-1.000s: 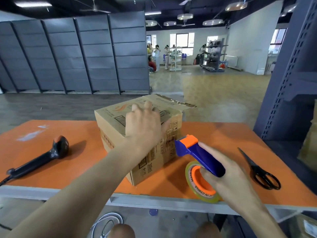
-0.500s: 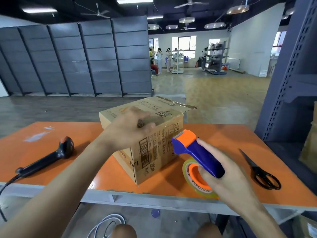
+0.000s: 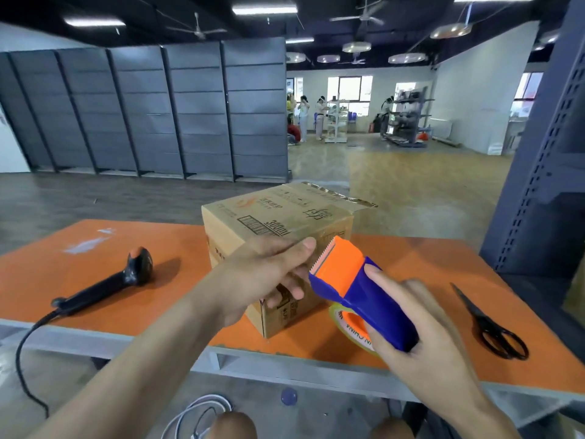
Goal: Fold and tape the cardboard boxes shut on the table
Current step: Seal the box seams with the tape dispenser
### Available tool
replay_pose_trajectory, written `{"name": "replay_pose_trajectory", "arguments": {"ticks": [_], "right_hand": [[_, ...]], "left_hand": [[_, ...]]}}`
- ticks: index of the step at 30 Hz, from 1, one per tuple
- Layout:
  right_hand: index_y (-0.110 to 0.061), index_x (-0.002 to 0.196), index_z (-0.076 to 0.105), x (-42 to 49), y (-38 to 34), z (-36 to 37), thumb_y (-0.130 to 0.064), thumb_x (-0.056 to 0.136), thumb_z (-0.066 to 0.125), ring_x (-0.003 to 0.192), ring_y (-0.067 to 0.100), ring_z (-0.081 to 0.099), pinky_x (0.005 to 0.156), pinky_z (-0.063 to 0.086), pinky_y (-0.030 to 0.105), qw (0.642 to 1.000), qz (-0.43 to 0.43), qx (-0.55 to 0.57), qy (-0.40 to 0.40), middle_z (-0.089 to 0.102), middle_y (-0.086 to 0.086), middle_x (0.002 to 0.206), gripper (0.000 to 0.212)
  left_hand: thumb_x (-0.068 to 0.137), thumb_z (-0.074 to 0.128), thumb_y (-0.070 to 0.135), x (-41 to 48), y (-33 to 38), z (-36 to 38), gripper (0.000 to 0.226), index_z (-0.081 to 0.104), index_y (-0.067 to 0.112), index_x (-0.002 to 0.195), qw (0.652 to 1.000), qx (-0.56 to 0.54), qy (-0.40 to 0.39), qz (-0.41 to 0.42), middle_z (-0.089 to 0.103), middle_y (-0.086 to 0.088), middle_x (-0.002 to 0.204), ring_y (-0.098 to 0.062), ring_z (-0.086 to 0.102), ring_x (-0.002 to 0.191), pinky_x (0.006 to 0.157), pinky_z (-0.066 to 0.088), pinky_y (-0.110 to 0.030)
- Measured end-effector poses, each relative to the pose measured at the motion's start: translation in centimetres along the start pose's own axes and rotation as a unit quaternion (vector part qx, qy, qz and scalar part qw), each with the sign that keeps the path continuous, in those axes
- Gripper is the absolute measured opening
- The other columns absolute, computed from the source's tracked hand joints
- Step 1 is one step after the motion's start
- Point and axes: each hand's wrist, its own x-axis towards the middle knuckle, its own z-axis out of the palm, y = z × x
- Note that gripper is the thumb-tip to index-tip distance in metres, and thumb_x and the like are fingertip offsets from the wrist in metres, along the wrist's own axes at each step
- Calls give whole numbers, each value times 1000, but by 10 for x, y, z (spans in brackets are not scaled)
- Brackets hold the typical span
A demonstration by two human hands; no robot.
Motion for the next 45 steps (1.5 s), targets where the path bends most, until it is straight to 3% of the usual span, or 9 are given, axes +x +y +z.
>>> {"name": "replay_pose_trajectory", "arguments": {"ticks": [7,14,19,25,29,32,36,41,45], "right_hand": [[-51,146,45,-5,-9,-4,-25,78,70,96,8,60,70,45,12,1000,-3,-15,-9,54,-12,107,77],[-47,148,45,6,-30,-5,-19,79,80,86,4,58,67,41,8,999,-6,-42,32,54,-13,98,82],[-64,144,36,15,-53,2,-44,84,69,76,2,56,63,41,7,998,26,-41,47,46,-16,89,71],[-67,136,42,10,-58,-1,-43,80,67,73,8,55,62,40,8,997,46,-36,59,49,-6,83,66],[-62,138,46,0,-57,-3,-34,73,69,69,7,54,61,38,6,996,60,-53,45,48,-5,81,74],[-75,133,37,0,-57,0,-49,73,62,73,10,56,63,44,15,996,81,-40,18,48,-6,83,70],[-81,132,24,5,-59,8,-57,76,56,75,10,56,56,44,19,994,86,-69,-8,47,-8,85,69],[-80,135,19,10,-60,23,-61,78,53,75,11,56,60,45,19,992,88,-84,-20,47,-9,86,69],[-74,141,21,14,-60,28,-61,78,52,71,8,58,58,46,18,991,93,-90,-29,48,-10,86,71]], "left_hand": [[102,53,6,3,4,6,21,73,3,101,1000,9,3,3,66,-2,73,-11,54,61,46,38,-20],[95,70,14,22,27,-8,24,75,17,72,989,109,82,56,67,-7,62,-9,52,47,40,42,-19],[93,73,19,41,45,-23,19,79,11,77,974,206,71,53,66,-11,61,-11,50,49,51,42,-26],[92,68,8,55,51,-35,19,77,13,77,952,280,98,73,67,14,55,5,57,54,50,41,-11],[95,71,27,61,49,-48,22,76,14,77,943,317,79,66,67,20,58,5,59,64,68,45,-19],[89,75,45,64,41,-45,37,70,21,62,936,326,108,79,72,13,68,3,66,79,75,48,-25],[87,74,51,68,31,-45,34,68,24,69,915,369,149,70,71,7,64,-7,70,88,86,56,-36],[89,70,55,71,22,-42,34,61,27,72,876,432,205,57,69,6,82,-20,66,86,74,54,-37],[90,68,55,77,16,-47,34,59,27,73,869,444,209,57,67,6,79,-18,64,80,66,47,-33]]}}
